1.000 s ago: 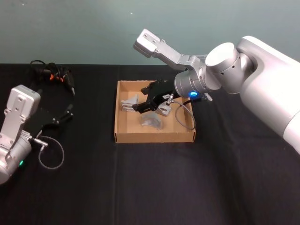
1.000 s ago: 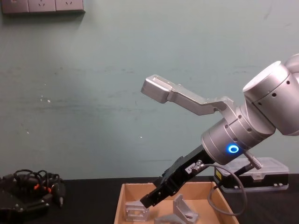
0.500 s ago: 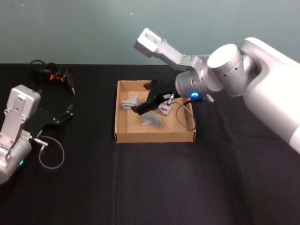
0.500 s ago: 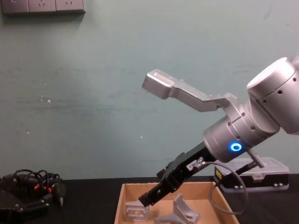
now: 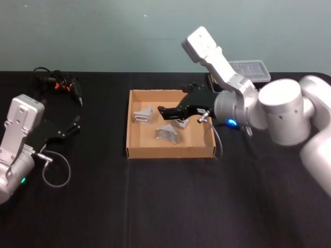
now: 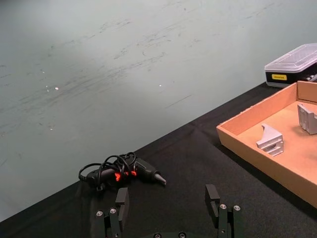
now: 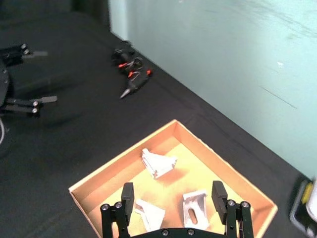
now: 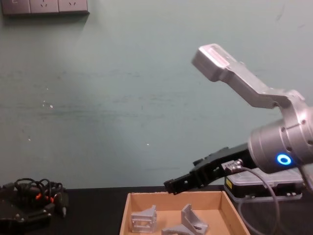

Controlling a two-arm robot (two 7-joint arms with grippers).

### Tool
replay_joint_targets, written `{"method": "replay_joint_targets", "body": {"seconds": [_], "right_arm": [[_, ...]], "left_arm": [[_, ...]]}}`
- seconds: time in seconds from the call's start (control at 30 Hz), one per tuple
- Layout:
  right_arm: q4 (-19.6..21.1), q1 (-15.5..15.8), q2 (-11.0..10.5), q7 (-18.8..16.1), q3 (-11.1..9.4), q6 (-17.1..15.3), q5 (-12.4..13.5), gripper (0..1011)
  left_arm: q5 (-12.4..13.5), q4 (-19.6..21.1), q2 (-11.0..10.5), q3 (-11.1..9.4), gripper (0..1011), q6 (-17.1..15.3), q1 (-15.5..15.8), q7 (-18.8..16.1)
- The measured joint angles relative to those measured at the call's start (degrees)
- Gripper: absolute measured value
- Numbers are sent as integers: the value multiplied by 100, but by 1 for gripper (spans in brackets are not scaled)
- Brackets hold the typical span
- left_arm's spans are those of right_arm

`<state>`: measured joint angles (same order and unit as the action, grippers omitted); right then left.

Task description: Use one hand to pick up the angle iron from the table and place it into the box.

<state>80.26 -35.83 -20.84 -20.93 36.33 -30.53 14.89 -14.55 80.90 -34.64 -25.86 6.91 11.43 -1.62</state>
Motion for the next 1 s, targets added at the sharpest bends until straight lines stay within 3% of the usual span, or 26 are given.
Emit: {"method": "replay_joint_targets", "body": {"seconds": [0.23,0.57,1.0], "right_arm": [[285,582,111,431,-374,-257,143,1002],[305,897,286,797,-748,-529,174,1002],[351,947,311,906,-804,-603,108,1002]], "left_arm": [[0,0,0,0,1011,0,0,0],[0,0,0,0,1011,0,0,0],[0,0,0,0,1011,0,0,0]]}}
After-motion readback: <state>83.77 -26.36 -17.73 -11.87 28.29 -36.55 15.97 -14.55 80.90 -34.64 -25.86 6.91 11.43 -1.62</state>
